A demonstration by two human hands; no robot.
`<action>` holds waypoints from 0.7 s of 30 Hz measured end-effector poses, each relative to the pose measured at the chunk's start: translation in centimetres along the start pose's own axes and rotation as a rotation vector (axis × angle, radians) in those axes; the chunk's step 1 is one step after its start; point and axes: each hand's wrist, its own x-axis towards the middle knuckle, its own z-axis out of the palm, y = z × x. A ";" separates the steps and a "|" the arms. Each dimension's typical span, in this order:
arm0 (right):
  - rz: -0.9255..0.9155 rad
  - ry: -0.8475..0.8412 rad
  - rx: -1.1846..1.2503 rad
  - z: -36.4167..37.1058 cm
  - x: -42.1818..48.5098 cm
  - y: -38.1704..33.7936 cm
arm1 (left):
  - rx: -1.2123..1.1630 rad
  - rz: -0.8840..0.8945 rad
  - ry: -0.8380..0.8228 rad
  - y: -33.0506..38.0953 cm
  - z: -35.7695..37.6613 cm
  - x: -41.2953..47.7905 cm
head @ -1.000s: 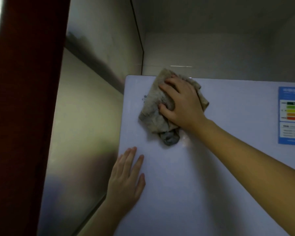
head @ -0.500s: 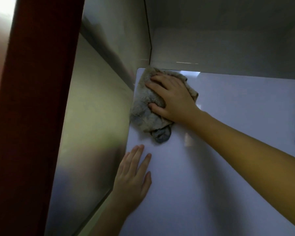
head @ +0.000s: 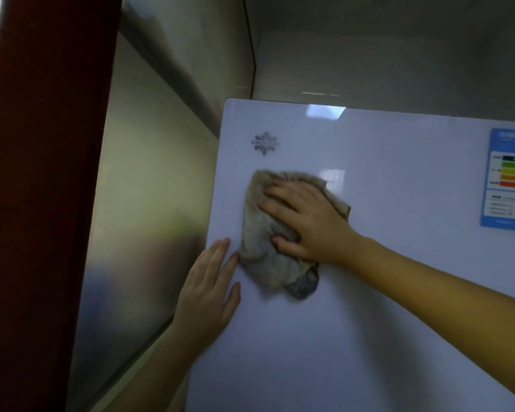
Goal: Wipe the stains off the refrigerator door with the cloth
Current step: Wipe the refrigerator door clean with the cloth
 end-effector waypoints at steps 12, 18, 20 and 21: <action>0.005 0.012 -0.105 -5.8 0.9 9.4 | 0.103 -0.087 -0.034 2.2 -0.5 1.6; 0.131 0.030 -0.101 -8.2 1.8 11.9 | 0.129 -0.089 -0.038 3.8 -1.0 3.9; 0.124 0.029 -0.081 -7.5 0.1 10.4 | 0.123 -0.099 -0.034 4.4 -1.0 4.0; 0.100 0.027 -0.070 -6.8 -1.3 9.4 | 0.118 -0.109 -0.039 4.6 -0.9 3.8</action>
